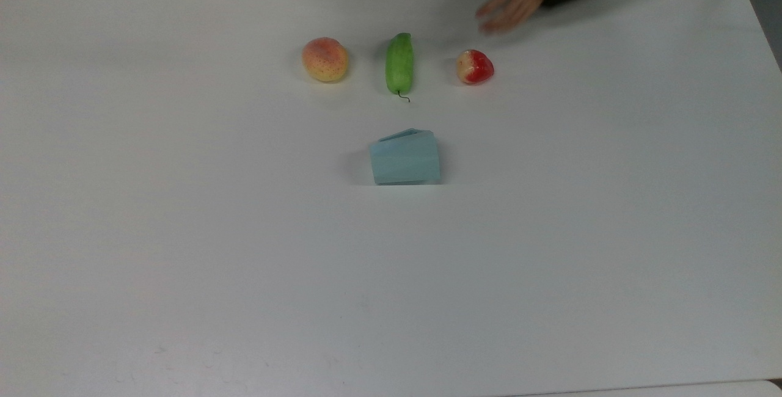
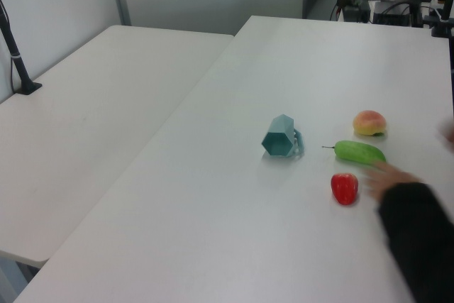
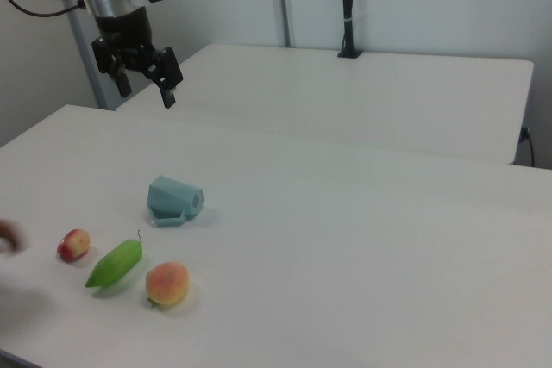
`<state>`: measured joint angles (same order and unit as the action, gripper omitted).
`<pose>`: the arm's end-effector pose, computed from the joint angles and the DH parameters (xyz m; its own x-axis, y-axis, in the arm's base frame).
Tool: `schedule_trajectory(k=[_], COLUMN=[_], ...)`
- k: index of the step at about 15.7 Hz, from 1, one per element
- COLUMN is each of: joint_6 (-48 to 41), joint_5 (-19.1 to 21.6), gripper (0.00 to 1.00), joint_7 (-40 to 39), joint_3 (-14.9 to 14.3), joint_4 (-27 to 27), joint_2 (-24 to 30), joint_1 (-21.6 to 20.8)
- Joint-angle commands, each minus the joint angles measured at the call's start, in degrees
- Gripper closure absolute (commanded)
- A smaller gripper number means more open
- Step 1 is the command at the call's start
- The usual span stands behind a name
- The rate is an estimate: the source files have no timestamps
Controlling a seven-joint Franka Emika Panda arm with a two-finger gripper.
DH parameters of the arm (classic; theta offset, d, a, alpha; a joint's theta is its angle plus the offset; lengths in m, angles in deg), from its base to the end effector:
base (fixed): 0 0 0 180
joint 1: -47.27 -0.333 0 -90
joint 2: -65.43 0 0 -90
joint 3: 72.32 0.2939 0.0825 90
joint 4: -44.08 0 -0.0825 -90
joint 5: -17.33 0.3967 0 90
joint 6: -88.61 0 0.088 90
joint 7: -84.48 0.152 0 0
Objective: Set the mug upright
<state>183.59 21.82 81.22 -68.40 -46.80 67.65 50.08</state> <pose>0.5696 0.0229 0.5806 0.9911 0.0694 0.1139 0.0776 -0.9946 -0.0693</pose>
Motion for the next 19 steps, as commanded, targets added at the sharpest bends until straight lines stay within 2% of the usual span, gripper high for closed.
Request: schedule_trajectory(k=[1,19], joint_6=[1.62,0.91], joint_5=[-0.18,-0.10], gripper=[0.00,0.00], joint_7=[-1.05,-0.88], joint_3=[-0.75,-0.75], joint_4=[-1.76,-1.76], joint_2=[1.38,1.38], joint_1=[-0.43,-0.35])
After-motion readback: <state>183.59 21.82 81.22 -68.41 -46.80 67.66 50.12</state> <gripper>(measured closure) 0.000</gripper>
